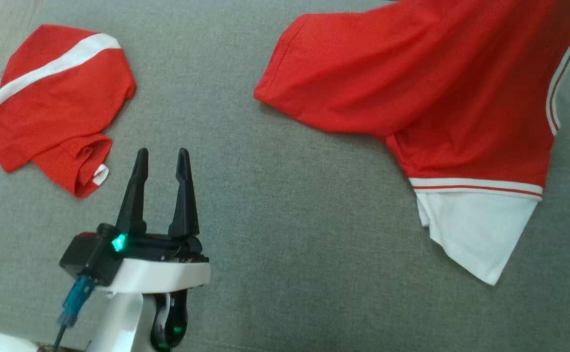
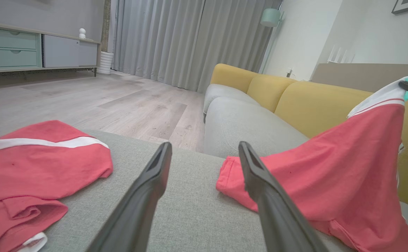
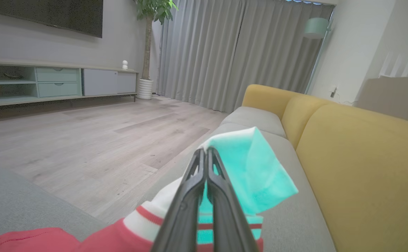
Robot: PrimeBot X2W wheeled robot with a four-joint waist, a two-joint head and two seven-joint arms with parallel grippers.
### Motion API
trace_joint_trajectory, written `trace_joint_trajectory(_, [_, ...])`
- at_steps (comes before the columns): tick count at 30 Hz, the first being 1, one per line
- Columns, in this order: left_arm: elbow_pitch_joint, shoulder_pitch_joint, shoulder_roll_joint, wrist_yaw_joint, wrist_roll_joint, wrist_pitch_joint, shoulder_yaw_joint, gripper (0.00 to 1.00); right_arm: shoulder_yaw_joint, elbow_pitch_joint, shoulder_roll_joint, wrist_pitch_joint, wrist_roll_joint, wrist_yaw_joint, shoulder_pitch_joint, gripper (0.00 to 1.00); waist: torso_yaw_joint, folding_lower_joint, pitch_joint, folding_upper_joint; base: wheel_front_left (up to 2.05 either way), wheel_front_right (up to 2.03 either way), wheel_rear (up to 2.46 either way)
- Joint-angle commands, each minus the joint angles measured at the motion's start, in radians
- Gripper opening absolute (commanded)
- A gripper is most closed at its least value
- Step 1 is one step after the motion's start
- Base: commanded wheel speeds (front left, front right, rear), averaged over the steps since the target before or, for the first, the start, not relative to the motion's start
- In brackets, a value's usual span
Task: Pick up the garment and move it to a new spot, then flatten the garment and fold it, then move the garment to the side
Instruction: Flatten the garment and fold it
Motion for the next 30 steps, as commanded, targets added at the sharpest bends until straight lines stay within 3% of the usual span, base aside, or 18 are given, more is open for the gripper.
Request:
trace_joint_trajectory(1, [-0.041, -0.001, 0.017, 0.001, 0.0, -0.001, 0.029, 1.0, -0.016, -0.015, 0.011, 0.009, -0.01, 0.007, 0.0, 0.0, 0.007, 0.0, 0.009, 0.0, 0.0, 0.0, 0.0])
trace_joint_trajectory(7, [-0.054, -0.014, 0.017, -0.004, -0.001, 0.004, 0.014, 1.0, -0.105, 0.057, 0.035, 0.044, -0.034, 0.007, 0.008, 0.0, 0.048, 0.0, 0.065, 0.0, 0.0, 0.0, 0.0])
trace_joint_trajectory(8, [-0.053, -0.019, 0.015, -0.006, -0.001, 0.003, 0.008, 1.0, -0.161, 0.108, 0.043, 0.053, -0.039, 0.007, 0.0, 0.0, 0.066, 0.0, 0.083, 0.0, 0.0, 0.0, 0.0])
trace_joint_trajectory(9, [-0.051, -0.02, 0.014, -0.008, -0.003, 0.003, 0.005, 1.0, -0.188, 0.141, 0.05, 0.064, -0.042, 0.007, -0.001, 0.61, 0.075, 0.0, 0.089, 0.0, 0.0, 0.0, 0.0])
trace_joint_trajectory(10, [-0.049, -0.021, 0.013, -0.009, -0.004, 0.002, 0.002, 1.0, -0.204, 0.175, 0.059, 0.086, -0.047, 0.007, 0.002, 1.0, 0.082, 0.0, 0.092, 0.0, 0.0, 0.0, 0.0])
trace_joint_trajectory(19, [-0.022, -0.017, 0.015, -0.007, -0.006, -0.003, 0.006, 1.0, -0.201, 0.298, 0.124, 0.295, -0.003, 0.007, 0.064, 1.0, 0.071, 0.0, 0.049, 0.0, 0.0, 0.0, 0.0])
trace_joint_trajectory(30, [-0.033, 0.02, 0.038, 0.012, -0.01, -0.001, 0.027, 1.0, -0.224, 0.083, 0.145, 0.498, 0.044, 0.007, 0.316, 1.0, -0.043, 0.0, -0.032, 0.0, 0.0, 0.0, 0.0])
